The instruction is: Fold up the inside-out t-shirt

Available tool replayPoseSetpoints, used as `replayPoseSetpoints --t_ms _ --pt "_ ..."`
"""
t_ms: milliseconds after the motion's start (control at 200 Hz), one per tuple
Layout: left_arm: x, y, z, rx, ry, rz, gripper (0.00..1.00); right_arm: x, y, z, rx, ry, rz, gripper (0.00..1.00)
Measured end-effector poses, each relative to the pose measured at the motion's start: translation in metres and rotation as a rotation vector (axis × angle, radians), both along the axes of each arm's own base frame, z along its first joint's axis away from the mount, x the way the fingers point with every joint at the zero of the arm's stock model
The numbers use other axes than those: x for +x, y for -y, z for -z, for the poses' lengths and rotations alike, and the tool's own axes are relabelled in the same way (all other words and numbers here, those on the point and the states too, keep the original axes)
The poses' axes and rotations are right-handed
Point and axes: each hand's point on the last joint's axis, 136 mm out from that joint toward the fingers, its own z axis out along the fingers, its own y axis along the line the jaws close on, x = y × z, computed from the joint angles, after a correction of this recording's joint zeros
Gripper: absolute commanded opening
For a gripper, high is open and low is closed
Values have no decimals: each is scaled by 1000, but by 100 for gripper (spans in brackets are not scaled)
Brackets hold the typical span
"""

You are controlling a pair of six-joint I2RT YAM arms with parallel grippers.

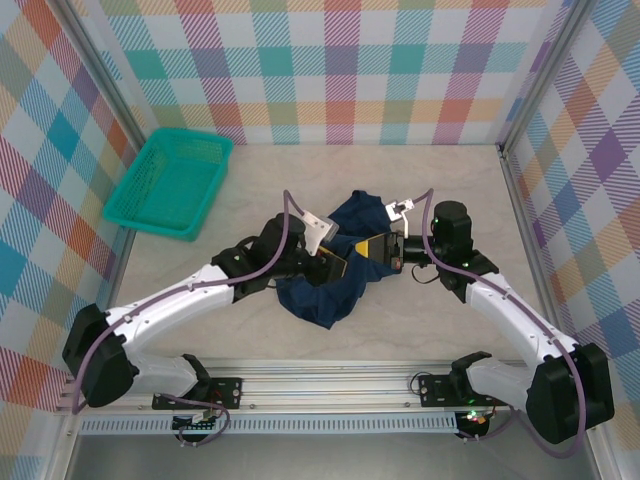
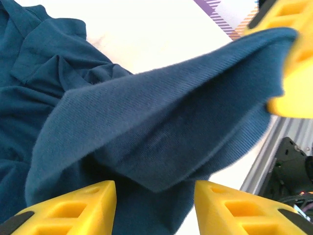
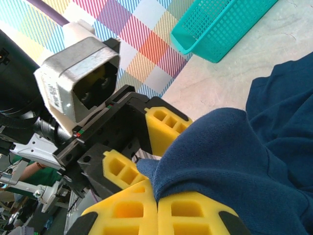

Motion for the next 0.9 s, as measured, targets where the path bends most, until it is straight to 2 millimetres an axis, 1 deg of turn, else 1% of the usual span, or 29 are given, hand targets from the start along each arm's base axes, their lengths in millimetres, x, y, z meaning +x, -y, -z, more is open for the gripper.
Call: replayPoseSetpoints --t_ms 165,375,445,525,670,745,900 --pt "12 2 8 45 20 -26 34 -1 0 1 -4 -4 1 0" --pt "18 2 8 60 36 -34 19 -2 1 0 -6 -2 6 0" --pt "19 4 9 64 35 -31 11 -2 1 0 -7 -2 5 0" --pt "22 5 11 71 35 -29 0 -2 1 1 -12 -1 7 0" --pt "22 3 9 55 23 -24 0 1 8 11 -69 3 65 0" --pt "18 1 -1 4 -9 -6 0 5 14 15 -119 28 125 0" --pt "4 -7 -45 -186 -108 33 0 10 24 16 -194 106 215 0"
